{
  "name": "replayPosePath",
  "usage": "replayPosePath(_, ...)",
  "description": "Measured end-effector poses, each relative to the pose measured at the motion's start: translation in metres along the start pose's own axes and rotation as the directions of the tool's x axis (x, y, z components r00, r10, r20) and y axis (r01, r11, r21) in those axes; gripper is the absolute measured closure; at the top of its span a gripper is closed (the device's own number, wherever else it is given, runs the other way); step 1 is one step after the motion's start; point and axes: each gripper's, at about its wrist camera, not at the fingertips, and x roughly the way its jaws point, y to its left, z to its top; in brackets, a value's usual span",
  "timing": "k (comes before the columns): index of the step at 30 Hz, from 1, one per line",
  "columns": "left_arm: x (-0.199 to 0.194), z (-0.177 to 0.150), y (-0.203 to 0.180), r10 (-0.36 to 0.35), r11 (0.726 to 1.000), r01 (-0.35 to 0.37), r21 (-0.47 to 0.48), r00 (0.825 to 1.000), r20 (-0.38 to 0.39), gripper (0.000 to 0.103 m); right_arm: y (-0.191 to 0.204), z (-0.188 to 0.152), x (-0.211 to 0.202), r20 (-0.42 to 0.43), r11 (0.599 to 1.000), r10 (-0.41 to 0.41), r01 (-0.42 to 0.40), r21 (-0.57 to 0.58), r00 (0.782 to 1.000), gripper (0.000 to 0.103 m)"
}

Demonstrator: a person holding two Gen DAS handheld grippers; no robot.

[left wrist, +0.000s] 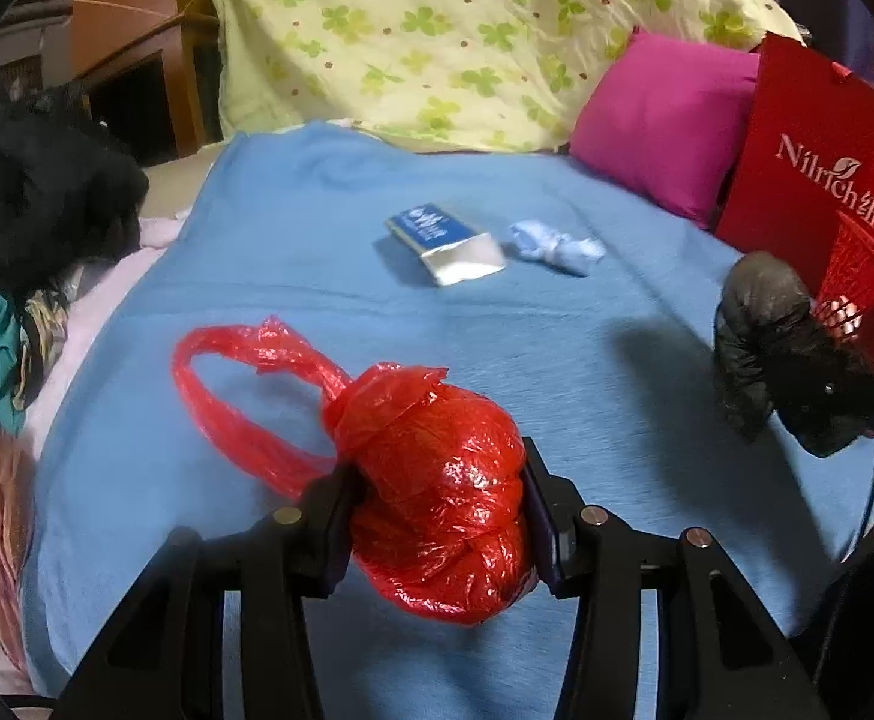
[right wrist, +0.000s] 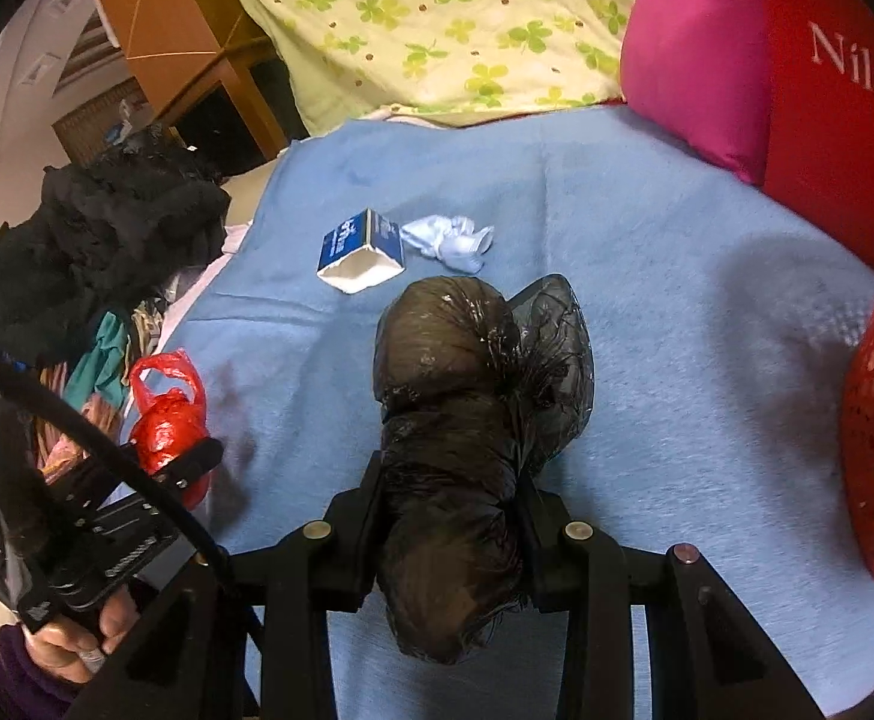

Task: Collect trash
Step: 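Carry the red bag and black bag over the red mesh basket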

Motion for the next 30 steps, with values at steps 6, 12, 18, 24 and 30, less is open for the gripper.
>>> replayPosePath(6, -0.021, 0.018, -0.025, 0.035, 0.999, -0.036, 0.029, 0.999, 0.027, 0.053, -0.008, 0.0, -0.022, 0.054, 0.999, -0.002, 0.004, -0.033, 0.999, 0.064)
replayPosePath(12, -0.039, 0.032, -0.051, 0.062, 0.995, -0.066, 0.074, 0.996, 0.059, 0.053, -0.014, -0.002, -0.042, 0.108, 0.999, 0.008, -0.002, -0.053, 0.994, 0.064)
replayPosePath(18, -0.051, 0.04, -0.075, 0.084, 0.989, -0.092, 0.117, 0.993, 0.078, 0.053, -0.021, -0.002, -0.062, 0.163, 0.999, 0.032, -0.025, -0.048, 0.986, 0.064)
replayPosePath(24, -0.062, 0.047, -0.092, 0.088, 0.984, -0.103, 0.147, 0.991, 0.101, 0.053, -0.025, -0.002, -0.077, 0.213, 0.998, 0.054, -0.044, -0.052, 0.976, 0.064)
replayPosePath(30, -0.067, 0.05, -0.105, 0.096, 0.98, -0.114, 0.162, 0.989, 0.111, 0.053, -0.028, -0.003, -0.09, 0.258, 0.997, 0.067, -0.053, -0.061, 0.964, 0.064)
